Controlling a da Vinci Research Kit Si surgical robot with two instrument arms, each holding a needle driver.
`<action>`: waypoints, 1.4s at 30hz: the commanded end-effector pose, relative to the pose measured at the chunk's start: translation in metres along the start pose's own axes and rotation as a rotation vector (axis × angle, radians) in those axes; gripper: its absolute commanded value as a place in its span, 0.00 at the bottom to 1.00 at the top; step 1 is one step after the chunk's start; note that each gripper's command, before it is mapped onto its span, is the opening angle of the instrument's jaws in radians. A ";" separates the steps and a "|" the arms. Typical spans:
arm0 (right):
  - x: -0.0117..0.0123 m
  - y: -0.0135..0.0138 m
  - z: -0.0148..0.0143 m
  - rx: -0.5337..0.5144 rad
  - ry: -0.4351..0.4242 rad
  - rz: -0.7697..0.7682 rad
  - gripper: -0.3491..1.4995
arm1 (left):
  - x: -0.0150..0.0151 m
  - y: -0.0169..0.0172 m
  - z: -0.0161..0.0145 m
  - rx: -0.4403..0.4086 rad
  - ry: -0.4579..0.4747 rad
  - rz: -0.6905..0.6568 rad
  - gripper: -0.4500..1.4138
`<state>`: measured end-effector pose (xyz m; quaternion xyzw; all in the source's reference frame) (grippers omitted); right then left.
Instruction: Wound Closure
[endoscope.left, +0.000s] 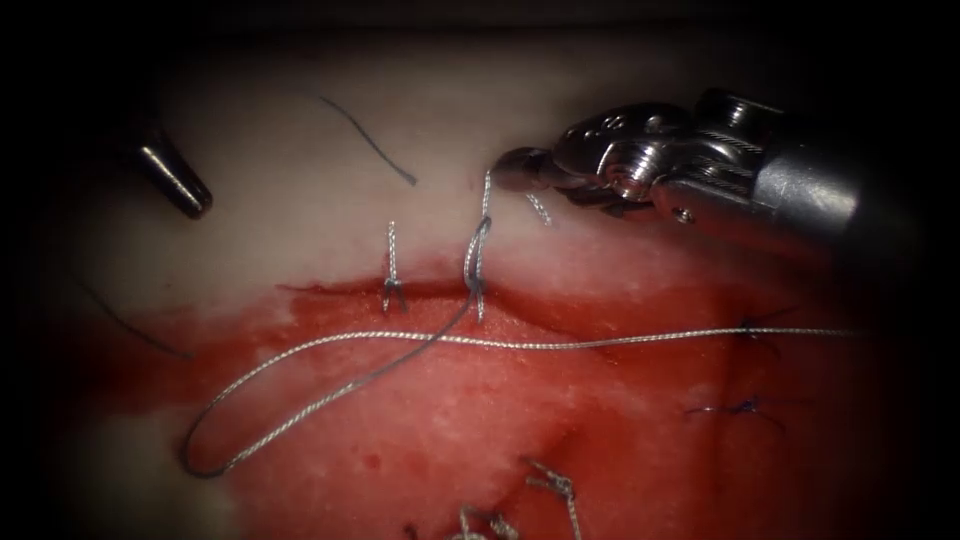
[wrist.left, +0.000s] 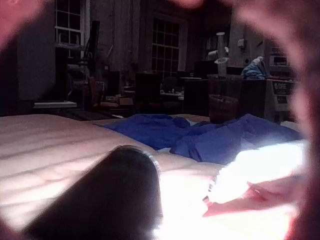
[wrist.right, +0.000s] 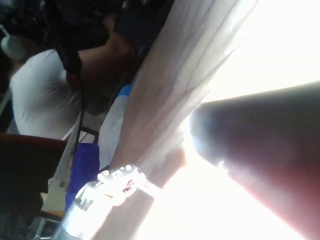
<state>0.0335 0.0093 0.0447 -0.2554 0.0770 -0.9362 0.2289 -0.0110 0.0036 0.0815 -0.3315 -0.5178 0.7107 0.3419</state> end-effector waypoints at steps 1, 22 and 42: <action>-0.0016 -0.0006 -0.0006 0.003 -0.010 0.002 0.00 | 0.0014 0.0007 -0.0010 0.003 0.006 0.006 0.21; -0.0015 -0.0005 -0.0003 -0.001 0.009 -0.003 0.00 | 0.0006 -0.0016 0.0096 -0.545 -0.050 -0.612 0.20; -0.0016 -0.0003 -0.0003 -0.001 0.012 -0.003 0.00 | -0.0012 -0.0037 0.0142 -0.565 0.035 -0.702 0.44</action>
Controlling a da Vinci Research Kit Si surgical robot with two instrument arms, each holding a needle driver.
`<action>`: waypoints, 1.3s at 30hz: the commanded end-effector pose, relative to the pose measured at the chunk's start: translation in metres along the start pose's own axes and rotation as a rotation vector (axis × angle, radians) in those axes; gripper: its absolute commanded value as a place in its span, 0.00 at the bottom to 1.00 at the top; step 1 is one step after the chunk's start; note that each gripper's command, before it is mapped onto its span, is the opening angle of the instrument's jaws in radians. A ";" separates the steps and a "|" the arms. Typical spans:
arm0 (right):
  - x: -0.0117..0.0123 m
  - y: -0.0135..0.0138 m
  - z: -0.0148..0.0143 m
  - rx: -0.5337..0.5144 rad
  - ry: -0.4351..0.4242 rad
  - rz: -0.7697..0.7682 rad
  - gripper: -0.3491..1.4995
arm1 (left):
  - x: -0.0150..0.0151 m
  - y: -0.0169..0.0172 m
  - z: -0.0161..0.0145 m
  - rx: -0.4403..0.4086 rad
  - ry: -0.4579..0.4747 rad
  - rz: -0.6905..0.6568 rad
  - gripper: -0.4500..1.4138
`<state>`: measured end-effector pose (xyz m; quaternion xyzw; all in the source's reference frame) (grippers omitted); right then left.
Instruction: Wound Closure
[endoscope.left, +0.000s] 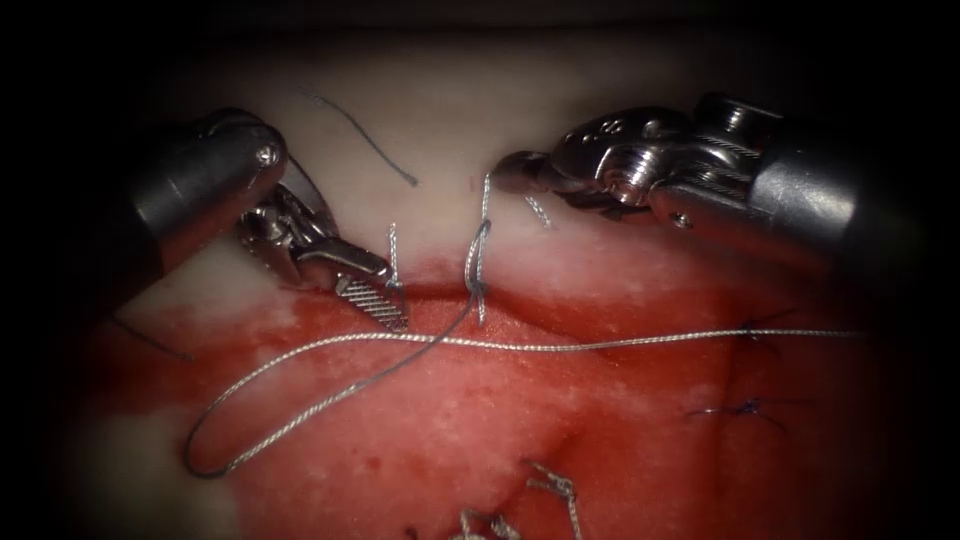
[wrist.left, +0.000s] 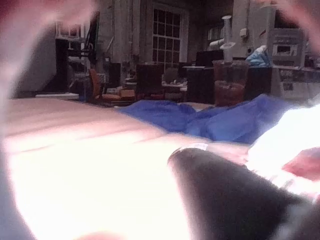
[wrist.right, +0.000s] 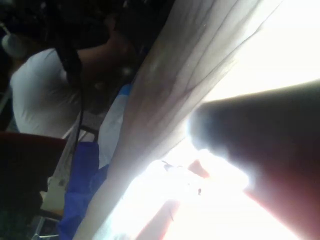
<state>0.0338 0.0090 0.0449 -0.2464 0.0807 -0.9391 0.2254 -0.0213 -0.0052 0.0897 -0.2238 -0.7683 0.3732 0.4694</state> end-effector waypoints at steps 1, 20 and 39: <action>-0.0016 -0.0006 -0.0006 0.000 -0.010 0.002 0.00 | 0.0006 0.0016 0.0001 0.006 0.001 0.013 0.43; -0.0016 -0.0006 -0.0006 -0.002 -0.002 -0.006 0.00 | 0.0013 0.0007 0.0040 0.020 0.050 0.024 0.36; -0.0005 -0.0024 0.0005 -0.029 -0.011 -0.012 0.00 | -0.0012 -0.0003 0.0024 0.880 -0.296 0.115 0.00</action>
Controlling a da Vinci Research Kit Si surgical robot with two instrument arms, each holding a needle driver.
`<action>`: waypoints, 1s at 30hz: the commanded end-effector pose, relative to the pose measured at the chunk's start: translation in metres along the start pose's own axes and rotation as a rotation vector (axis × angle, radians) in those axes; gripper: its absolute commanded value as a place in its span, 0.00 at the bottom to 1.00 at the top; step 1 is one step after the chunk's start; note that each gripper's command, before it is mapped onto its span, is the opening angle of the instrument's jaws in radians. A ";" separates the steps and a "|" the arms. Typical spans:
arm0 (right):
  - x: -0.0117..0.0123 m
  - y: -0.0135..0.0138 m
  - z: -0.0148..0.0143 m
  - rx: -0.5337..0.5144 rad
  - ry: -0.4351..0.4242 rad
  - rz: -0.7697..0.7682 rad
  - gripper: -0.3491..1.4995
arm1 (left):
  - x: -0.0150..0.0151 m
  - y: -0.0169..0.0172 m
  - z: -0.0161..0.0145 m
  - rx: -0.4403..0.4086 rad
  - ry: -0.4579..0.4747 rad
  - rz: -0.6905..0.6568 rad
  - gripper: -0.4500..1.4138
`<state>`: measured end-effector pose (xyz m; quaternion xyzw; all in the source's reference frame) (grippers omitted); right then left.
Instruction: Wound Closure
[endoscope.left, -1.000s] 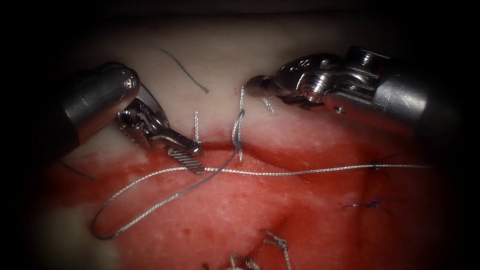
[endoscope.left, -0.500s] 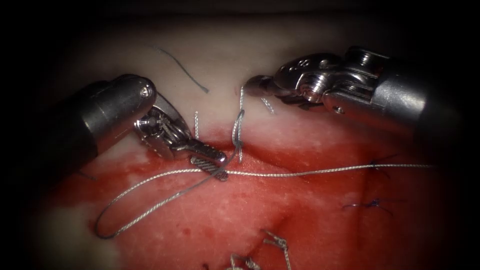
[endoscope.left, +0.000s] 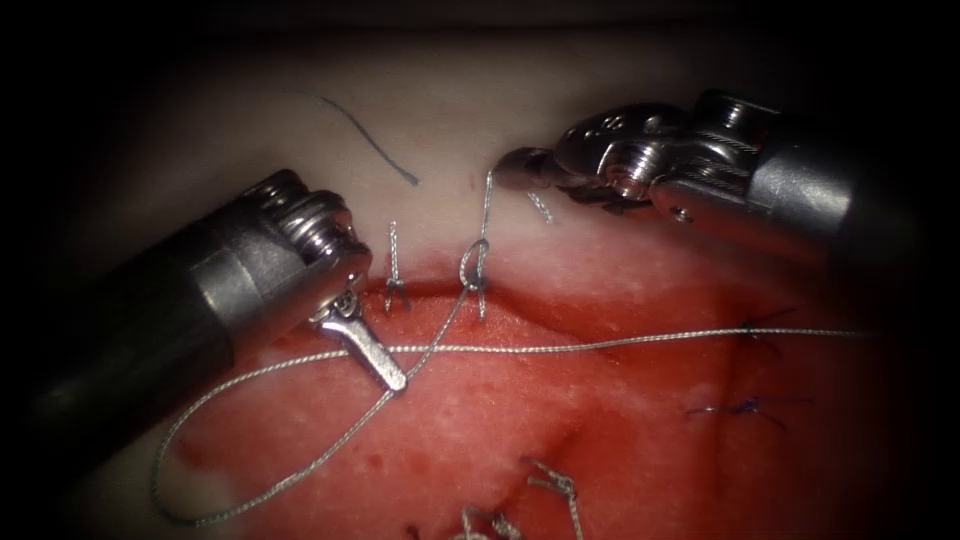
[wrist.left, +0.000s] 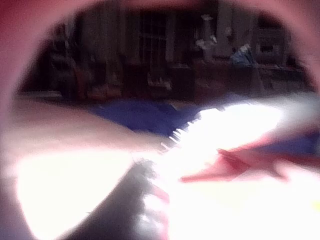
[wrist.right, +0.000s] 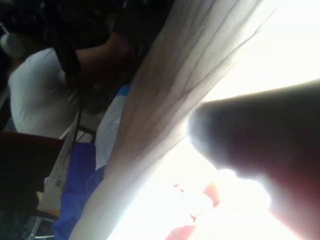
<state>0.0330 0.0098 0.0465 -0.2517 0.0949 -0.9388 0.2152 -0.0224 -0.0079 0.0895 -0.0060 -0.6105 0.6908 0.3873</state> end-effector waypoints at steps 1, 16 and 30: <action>-0.0013 -0.0011 -0.0003 0.008 -0.015 0.000 0.00 | 0.0000 0.0010 -0.0005 0.271 -0.050 0.012 0.00; 0.0001 -0.0038 0.0007 0.087 -0.073 0.006 0.00 | -0.0038 0.0028 0.0026 0.788 -0.220 0.177 0.00; 0.0005 -0.0050 0.0001 0.154 -0.092 0.022 0.00 | -0.0053 0.0039 0.0016 0.842 -0.253 0.265 0.00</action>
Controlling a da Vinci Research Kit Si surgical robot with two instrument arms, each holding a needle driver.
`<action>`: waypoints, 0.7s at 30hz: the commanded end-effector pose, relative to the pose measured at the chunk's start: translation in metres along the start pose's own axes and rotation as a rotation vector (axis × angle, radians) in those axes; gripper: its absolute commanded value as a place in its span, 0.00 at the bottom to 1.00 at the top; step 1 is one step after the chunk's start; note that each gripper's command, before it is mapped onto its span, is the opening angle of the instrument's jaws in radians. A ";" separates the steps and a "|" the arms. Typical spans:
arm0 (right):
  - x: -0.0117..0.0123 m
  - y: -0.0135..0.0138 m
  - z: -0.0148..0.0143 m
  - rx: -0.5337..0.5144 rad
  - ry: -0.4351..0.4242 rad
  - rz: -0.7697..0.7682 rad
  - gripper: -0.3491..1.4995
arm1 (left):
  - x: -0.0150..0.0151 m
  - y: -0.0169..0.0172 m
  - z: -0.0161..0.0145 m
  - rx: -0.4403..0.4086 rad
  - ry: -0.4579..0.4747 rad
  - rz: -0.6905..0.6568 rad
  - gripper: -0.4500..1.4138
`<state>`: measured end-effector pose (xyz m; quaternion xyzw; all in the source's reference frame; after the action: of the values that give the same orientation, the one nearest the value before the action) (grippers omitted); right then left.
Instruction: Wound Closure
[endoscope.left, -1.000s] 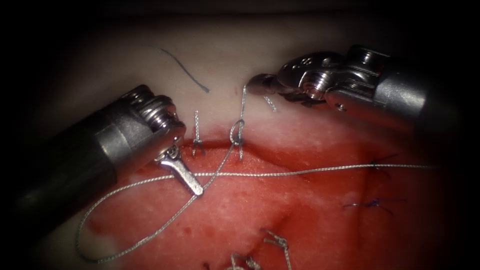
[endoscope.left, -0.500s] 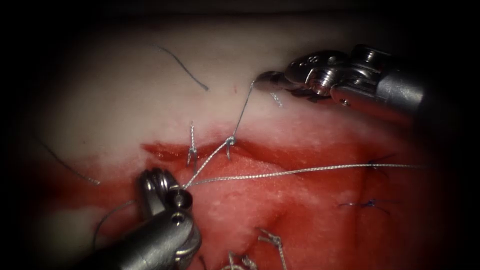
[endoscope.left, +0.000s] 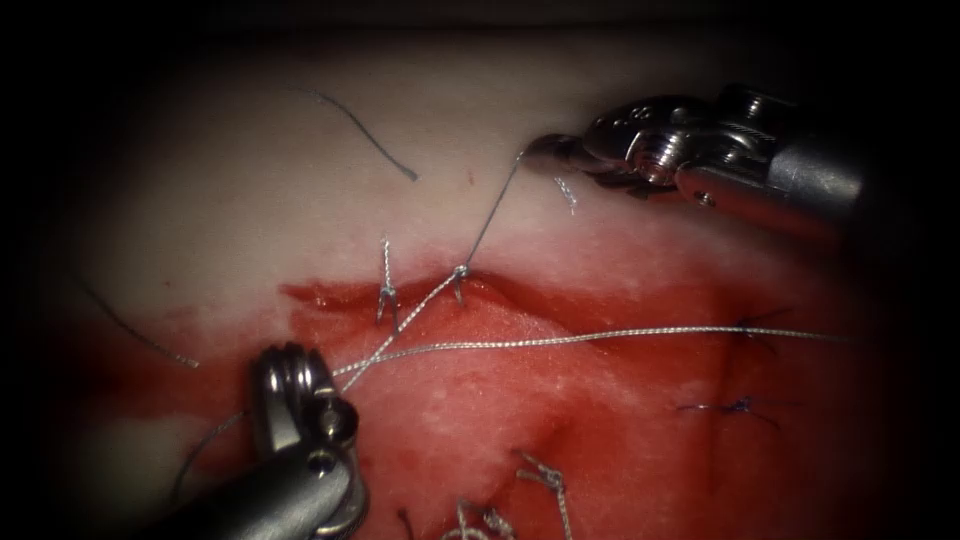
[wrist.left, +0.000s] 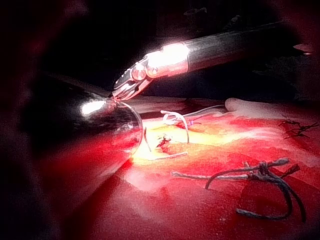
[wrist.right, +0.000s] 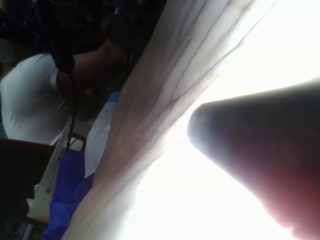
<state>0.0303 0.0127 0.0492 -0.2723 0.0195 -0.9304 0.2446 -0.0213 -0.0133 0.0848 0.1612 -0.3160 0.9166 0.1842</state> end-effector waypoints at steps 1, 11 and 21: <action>-0.0016 -0.0009 -0.0005 0.008 -0.013 0.007 0.00 | 0.0002 -0.0005 -0.0014 0.007 0.007 -0.003 0.00; -0.0013 -0.0015 -0.0006 0.022 -0.009 0.008 0.00 | -0.0001 -0.0004 -0.0016 0.023 0.003 0.012 0.00; -0.0019 0.0006 -0.0010 -0.182 -0.041 0.022 0.17 | 0.0016 -0.0020 -0.0024 -0.197 0.088 -0.103 0.00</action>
<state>0.0309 0.0115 0.0481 -0.3121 0.1044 -0.9168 0.2262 -0.0217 -0.0094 0.0854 0.0653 -0.4579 0.8341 0.3007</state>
